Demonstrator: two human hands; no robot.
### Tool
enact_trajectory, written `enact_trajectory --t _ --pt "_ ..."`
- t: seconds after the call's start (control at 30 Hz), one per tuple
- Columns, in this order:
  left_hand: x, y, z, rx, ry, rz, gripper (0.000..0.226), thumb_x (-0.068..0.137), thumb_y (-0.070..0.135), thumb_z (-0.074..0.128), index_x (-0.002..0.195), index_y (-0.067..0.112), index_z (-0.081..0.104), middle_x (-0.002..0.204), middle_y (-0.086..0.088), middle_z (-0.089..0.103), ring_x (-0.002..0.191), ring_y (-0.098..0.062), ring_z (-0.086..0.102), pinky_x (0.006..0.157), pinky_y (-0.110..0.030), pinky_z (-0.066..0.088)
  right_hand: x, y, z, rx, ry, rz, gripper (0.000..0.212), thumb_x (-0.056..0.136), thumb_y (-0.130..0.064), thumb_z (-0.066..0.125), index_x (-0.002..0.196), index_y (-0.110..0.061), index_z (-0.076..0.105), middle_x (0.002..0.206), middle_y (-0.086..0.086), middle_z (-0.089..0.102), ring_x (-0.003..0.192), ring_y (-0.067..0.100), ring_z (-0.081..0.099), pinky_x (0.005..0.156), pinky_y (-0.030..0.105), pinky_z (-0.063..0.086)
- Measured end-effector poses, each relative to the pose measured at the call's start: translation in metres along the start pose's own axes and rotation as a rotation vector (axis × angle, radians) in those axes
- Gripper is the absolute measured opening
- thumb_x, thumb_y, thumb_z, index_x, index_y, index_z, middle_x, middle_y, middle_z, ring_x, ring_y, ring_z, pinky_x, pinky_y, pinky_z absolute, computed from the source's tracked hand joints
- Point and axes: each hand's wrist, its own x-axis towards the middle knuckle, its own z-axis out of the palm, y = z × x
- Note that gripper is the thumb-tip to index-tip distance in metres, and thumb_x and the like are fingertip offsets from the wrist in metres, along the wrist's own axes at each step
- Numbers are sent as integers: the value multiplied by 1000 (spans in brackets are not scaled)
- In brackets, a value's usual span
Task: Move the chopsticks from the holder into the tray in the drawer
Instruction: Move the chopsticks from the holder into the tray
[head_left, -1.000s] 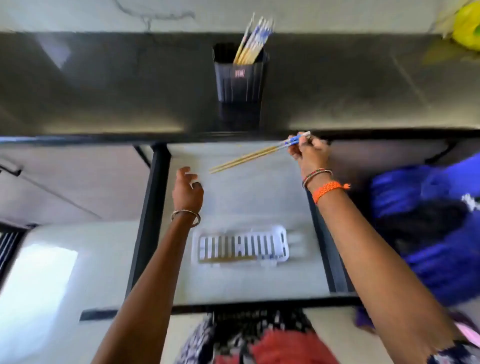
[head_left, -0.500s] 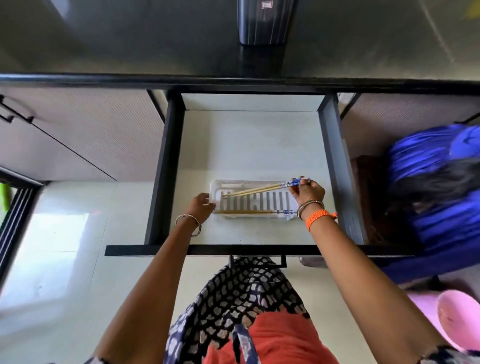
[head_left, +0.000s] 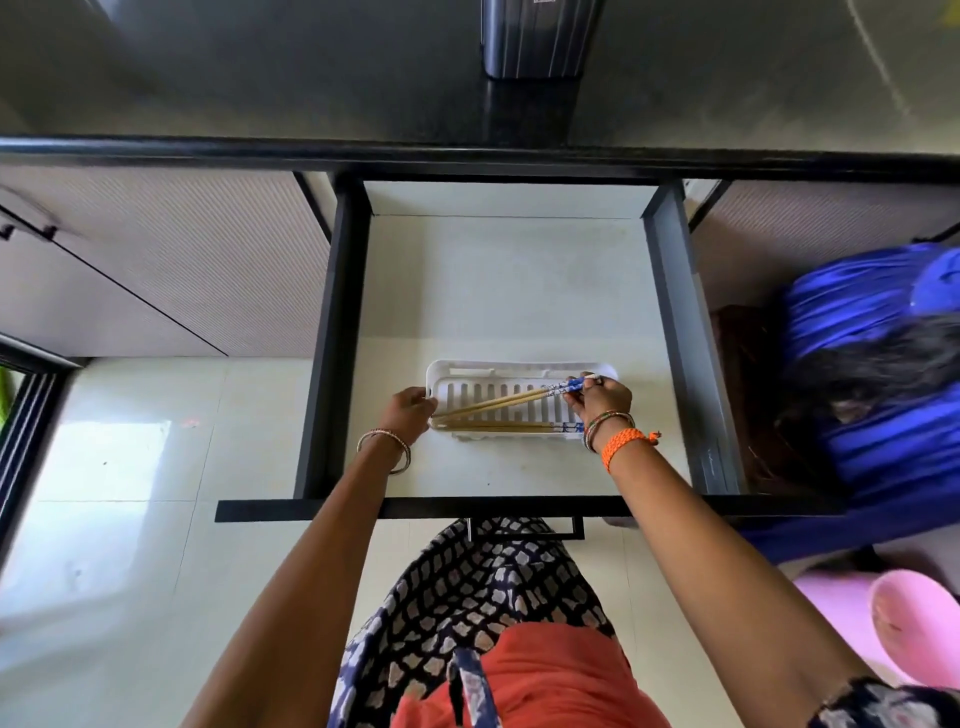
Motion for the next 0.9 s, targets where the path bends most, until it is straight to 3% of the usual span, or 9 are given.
enact_trajectory --t 0.07,0.13,0.27,0.37,0.43,0.6,0.67,0.77,0.9 --pt "5 -5 0 -30 5 0 11 88 10 52 90 8 62 80 -12 59 85 -26 56 96 -39 46 0 -2 -1 2 52 -2 33 96 5 39 68 -6 52 82 15 57 74 25 58 57 24 58" --pt "5 -5 1 -43 3 -12 12 89 11 51 83 11 61 79 -12 58 87 -26 54 95 -43 46 2 0 0 -19 83 14 23 96 5 38 83 -1 56 88 17 58 76 26 59 44 17 54" --pt "2 -1 3 -83 -2 -14 9 90 10 50 88 11 58 75 -9 56 85 -26 53 96 -44 47 1 3 2 -143 113 41 32 95 2 38 123 1 54 112 16 61 93 29 62 85 36 57" --pt "4 -2 2 -71 -8 -16 21 90 11 51 71 16 59 76 -11 56 79 -24 53 95 -44 47 -7 -2 -2 -378 -71 134 41 101 -5 32 139 8 37 134 21 48 124 33 49 106 27 39" --pt "6 -4 2 -59 -14 -9 29 89 12 51 61 16 57 66 -9 52 74 -22 50 94 -44 47 -12 -4 -2 -648 -97 108 41 102 -3 26 139 14 32 147 22 38 137 31 35 104 15 14" --pt "8 -5 2 -29 -12 -5 30 89 14 51 60 16 58 66 -9 53 80 -23 51 96 -48 46 -34 -10 13 -1180 -82 -91 37 95 -17 49 126 2 53 135 21 51 128 34 47 100 32 41" --pt "7 -4 2 -30 -14 -7 29 90 13 51 62 16 58 68 -9 54 81 -25 52 97 -49 46 -44 -6 19 -1371 -63 -290 34 89 -11 54 122 -4 56 133 18 50 126 36 46 98 38 44" --pt "9 -6 1 -37 -17 -10 25 89 13 52 65 15 61 69 -9 56 83 -25 54 98 -50 45 -46 3 28 -1563 -322 -636 43 85 0 51 127 -11 53 130 14 53 125 32 47 98 39 46" --pt "11 -8 0 -69 -21 -29 18 89 16 53 98 4 63 80 -13 59 86 -27 57 100 -50 47 -38 8 35 -1694 -507 -700 57 86 5 46 136 -22 48 136 13 47 128 33 43 107 42 36"
